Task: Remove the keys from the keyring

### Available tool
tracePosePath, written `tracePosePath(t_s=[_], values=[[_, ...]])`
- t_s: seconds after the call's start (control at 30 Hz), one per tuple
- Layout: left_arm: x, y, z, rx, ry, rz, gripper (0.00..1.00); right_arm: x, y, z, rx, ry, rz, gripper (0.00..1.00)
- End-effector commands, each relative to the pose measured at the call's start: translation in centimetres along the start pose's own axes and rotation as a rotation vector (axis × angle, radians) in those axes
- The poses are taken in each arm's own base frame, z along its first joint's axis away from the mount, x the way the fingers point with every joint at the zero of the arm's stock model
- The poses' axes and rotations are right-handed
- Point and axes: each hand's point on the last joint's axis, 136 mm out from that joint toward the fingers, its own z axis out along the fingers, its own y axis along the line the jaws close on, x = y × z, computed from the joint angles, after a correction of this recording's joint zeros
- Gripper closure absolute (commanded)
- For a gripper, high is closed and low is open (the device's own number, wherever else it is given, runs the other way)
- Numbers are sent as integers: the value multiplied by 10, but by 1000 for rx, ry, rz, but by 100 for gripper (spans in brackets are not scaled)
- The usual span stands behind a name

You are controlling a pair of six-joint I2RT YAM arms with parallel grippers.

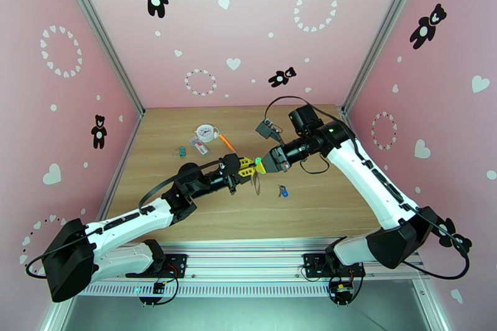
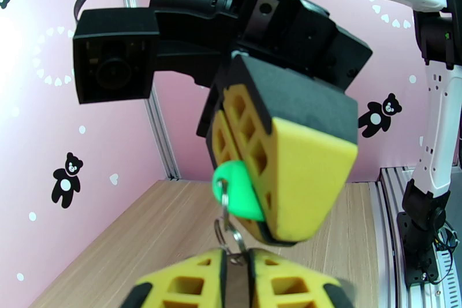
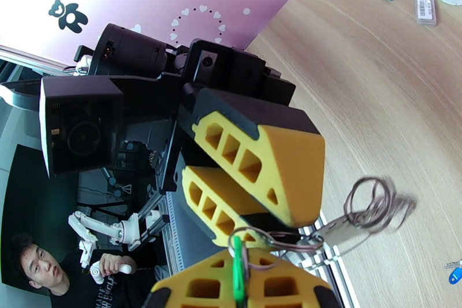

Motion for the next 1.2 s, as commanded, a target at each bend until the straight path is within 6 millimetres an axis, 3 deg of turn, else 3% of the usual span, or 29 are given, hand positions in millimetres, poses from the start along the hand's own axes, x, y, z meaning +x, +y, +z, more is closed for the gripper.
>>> tracePosePath(t_s=[0.0, 0.2, 0.63, 0.9, 1.07, 1.17], values=[[-7, 5, 3, -23, -18, 5, 84, 2, 8, -3, 0, -13, -19, 100], [-13, 6, 6, -10, 18, -9, 88, 1, 3, -4, 33, -13, -13, 100], [4, 10, 9, -11, 311, -198, 95, 1, -1, -11, 165, 3, -35, 96], [-5, 6, 8, 14, 408, -298, 100, 3, -12, -18, 272, -1, -83, 65], [-9, 2, 4, 39, 457, -329, 100, 0, -22, -26, 350, -12, -137, 63], [-10, 0, 1, 60, 520, -348, 100, -9, -13, -36, 371, -78, -287, 57]])
